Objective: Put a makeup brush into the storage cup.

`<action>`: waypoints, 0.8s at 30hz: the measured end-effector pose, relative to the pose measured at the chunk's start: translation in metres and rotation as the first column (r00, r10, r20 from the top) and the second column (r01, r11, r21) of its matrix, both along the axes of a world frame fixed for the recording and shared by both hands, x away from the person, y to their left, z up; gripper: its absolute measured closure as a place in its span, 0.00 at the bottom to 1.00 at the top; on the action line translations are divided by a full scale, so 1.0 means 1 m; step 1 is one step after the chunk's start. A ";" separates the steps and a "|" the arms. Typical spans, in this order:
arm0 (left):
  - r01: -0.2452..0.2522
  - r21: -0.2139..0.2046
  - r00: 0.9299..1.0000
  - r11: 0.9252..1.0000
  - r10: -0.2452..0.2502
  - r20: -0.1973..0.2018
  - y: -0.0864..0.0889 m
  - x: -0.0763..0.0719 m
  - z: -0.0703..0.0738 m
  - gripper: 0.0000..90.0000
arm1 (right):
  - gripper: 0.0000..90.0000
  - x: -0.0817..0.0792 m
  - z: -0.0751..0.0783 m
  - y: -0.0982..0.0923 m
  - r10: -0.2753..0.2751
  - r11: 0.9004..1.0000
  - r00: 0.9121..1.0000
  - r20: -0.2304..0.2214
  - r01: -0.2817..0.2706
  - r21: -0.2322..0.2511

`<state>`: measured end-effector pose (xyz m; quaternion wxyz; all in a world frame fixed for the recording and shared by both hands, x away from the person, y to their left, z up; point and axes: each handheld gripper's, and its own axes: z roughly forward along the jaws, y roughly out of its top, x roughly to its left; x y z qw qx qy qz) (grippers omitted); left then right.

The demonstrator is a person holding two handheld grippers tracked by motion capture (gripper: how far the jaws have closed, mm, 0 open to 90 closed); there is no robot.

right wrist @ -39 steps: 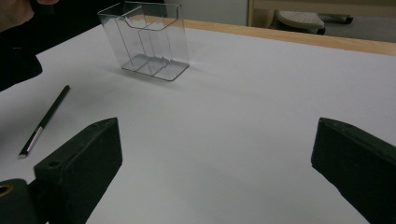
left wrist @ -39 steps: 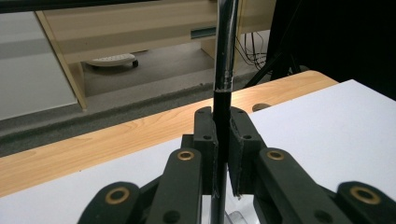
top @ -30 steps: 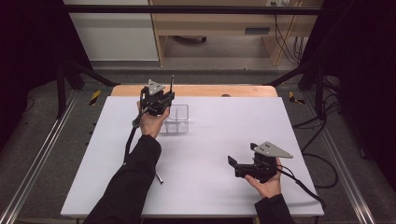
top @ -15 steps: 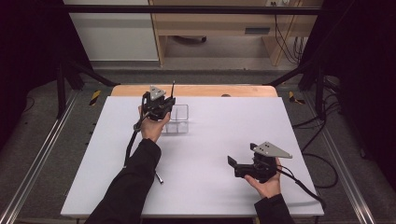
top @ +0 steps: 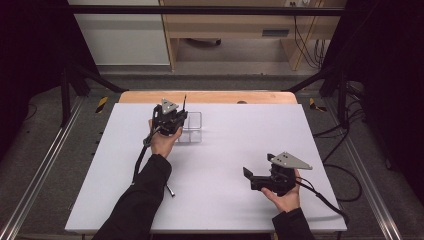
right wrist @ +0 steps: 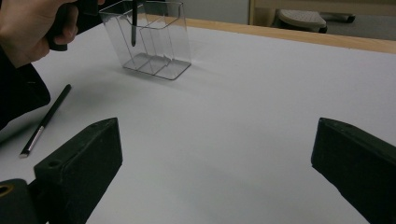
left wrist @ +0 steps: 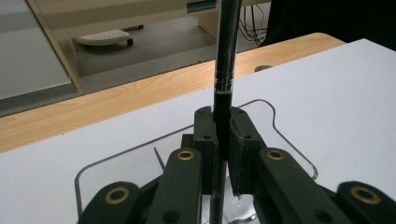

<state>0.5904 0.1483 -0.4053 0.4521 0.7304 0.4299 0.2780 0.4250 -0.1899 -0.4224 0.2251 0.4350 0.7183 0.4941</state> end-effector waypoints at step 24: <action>0.080 0.010 0.997 0.997 -0.080 0.014 0.023 -0.030 0.021 0.50 | 0.02 0.001 0.001 0.000 -0.007 1.000 1.000 0.002 0.007 0.008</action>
